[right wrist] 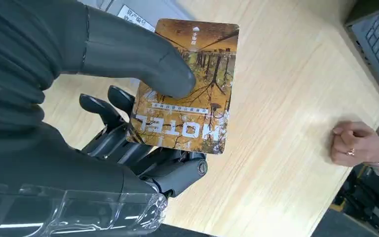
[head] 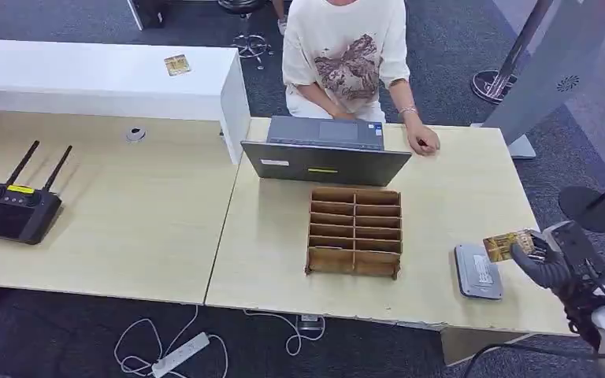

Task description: Pass the card to the sensor for recognition and then transmit it.

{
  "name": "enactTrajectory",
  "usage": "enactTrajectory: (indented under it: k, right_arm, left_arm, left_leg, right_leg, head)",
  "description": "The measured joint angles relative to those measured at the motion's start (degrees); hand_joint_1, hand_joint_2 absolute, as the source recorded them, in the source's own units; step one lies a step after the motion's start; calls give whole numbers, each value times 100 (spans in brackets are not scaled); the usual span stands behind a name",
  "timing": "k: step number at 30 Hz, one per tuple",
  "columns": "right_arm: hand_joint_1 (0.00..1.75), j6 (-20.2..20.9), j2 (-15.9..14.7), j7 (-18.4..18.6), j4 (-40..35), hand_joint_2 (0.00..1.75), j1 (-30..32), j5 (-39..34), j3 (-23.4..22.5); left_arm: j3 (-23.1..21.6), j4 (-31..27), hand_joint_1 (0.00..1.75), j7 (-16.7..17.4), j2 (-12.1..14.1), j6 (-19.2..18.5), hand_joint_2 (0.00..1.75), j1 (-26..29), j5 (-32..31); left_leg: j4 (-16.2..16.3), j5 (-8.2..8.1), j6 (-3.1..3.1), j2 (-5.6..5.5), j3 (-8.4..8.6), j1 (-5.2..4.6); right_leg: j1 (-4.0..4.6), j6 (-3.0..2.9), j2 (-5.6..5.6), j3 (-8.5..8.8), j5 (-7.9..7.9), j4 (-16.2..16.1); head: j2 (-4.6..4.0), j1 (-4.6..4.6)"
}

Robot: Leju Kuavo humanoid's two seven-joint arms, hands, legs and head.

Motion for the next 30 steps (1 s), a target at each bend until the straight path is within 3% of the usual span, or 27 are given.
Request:
enactTrajectory:
  k: [30]
  right_arm:
    - [175, -230, 275, 203, -4, 175, 463, 334, 11]
  left_arm:
    - [0, 0, 0, -9, 0, -2, 0, -1, -31]
  left_leg:
    - [-1, 1, -1, 1, -1, 1]
  right_leg:
    - [0, 0, 1, -1, 0, 1]
  head:
    - [0, 2]
